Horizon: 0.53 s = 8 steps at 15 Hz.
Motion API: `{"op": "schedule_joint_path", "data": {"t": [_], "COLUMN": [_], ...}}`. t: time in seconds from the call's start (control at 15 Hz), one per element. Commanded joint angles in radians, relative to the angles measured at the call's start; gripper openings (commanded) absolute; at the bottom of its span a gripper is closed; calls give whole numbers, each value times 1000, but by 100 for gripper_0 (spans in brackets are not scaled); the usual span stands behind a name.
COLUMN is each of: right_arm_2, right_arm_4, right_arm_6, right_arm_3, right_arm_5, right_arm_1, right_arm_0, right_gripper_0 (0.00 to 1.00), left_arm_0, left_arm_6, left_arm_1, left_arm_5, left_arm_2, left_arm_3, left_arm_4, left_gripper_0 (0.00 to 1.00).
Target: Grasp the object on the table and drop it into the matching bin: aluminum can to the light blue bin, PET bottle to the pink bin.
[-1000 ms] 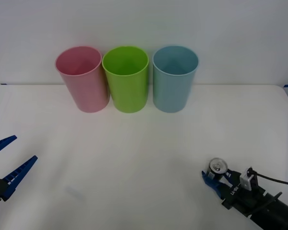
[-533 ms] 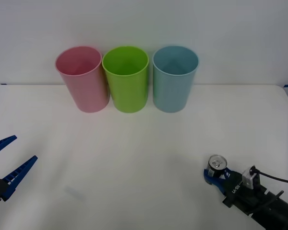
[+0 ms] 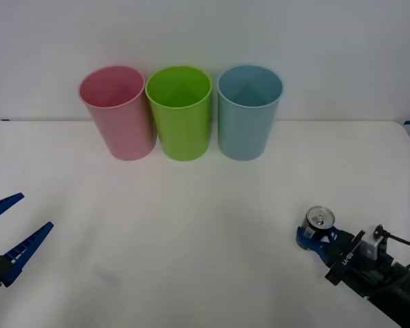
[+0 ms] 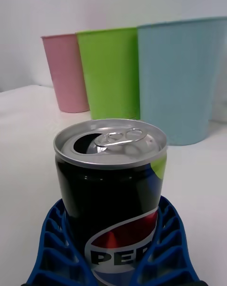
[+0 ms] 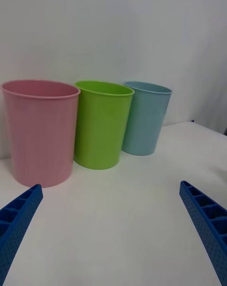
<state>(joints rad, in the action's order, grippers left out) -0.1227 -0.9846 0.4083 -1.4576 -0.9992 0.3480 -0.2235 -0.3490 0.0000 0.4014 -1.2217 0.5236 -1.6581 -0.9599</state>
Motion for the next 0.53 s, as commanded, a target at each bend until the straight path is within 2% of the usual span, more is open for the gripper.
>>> {"op": "schedule_joint_path", "data": {"t": [0.07, 0.53], "right_arm_2": [0, -2], "right_arm_4": [14, 15], "right_arm_6": [-80, -344], "right_arm_3": [-101, -342], "right_arm_5": [31, 142], "right_arm_1": [19, 55], "right_arm_0": [-39, -56], "right_gripper_0": [0, 0], "left_arm_0": [0, 0], "left_arm_6": [0, 0], "left_arm_1": [0, 0], "left_arm_5": [0, 0], "left_arm_2": [0, 0], "left_arm_3": [0, 0], "left_arm_4": [0, 0], "left_gripper_0": [100, 100]}}
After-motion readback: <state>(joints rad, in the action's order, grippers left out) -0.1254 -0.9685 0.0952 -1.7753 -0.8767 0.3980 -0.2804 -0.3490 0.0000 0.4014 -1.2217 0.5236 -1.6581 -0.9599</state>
